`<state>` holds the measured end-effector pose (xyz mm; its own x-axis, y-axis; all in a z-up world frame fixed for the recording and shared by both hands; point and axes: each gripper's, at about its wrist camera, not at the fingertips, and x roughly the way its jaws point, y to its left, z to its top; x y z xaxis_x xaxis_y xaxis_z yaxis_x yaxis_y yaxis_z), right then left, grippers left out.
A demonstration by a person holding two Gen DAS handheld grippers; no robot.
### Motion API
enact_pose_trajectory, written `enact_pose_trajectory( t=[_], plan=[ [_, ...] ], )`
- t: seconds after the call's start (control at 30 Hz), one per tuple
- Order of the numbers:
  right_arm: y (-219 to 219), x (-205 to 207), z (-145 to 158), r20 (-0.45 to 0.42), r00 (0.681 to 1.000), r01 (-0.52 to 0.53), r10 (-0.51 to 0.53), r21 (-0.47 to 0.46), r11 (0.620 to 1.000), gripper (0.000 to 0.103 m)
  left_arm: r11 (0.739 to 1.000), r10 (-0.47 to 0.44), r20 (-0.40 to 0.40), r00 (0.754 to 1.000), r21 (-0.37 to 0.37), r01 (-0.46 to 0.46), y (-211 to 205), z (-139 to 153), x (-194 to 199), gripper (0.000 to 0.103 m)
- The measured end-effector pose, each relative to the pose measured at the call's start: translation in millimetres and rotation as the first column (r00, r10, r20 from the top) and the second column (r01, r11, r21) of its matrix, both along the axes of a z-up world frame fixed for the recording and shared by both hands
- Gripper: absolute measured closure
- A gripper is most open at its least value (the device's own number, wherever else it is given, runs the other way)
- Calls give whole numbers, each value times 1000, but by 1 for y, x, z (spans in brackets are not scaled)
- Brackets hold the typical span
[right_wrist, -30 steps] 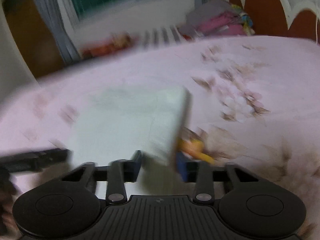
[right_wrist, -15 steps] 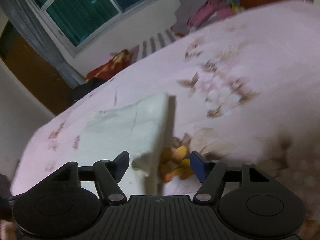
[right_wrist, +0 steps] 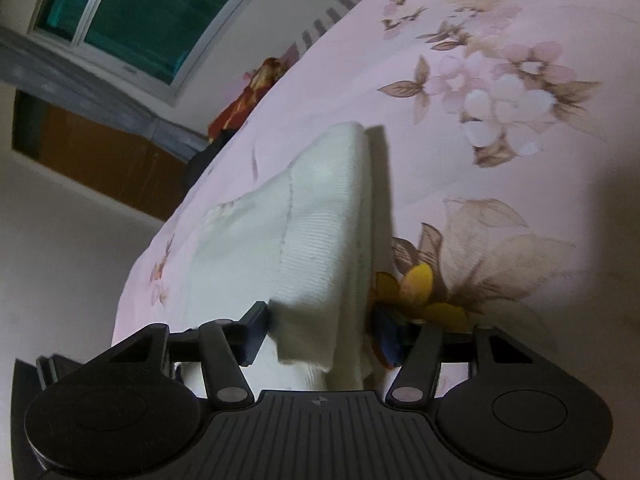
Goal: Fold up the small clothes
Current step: 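Grasp the sweater end with the right tool and fold it onto the bundle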
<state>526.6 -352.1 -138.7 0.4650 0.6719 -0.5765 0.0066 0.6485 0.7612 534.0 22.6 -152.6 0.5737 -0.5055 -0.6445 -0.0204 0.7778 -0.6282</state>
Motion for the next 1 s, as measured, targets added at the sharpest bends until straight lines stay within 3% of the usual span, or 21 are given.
enact_pose_trajectory(
  t=[0.07,0.2,0.3,0.47,0.73,1.0],
  plan=[
    [8,6,3,17,999,-32,33,-42,999,51,997,-27,10,1000,74,26,-15,5,2,46],
    [36,6,18,72,991,-93,109,-195,976,70,983,-66,23,998,172,61,-40,17,6,66],
    [44,1,33,114,987,-83,115,-252,964,72,970,-84,47,995,231,72,-44,33,1,71],
    [54,-18,57,177,978,-65,113,-256,964,72,944,-133,94,987,315,98,-47,58,-15,72],
    [111,-44,92,239,960,-68,146,-306,950,72,939,-147,157,977,332,88,-3,87,-45,72],
    [203,-61,107,246,950,-107,194,-327,939,72,936,-121,177,977,348,54,85,99,-81,72]
  ],
)
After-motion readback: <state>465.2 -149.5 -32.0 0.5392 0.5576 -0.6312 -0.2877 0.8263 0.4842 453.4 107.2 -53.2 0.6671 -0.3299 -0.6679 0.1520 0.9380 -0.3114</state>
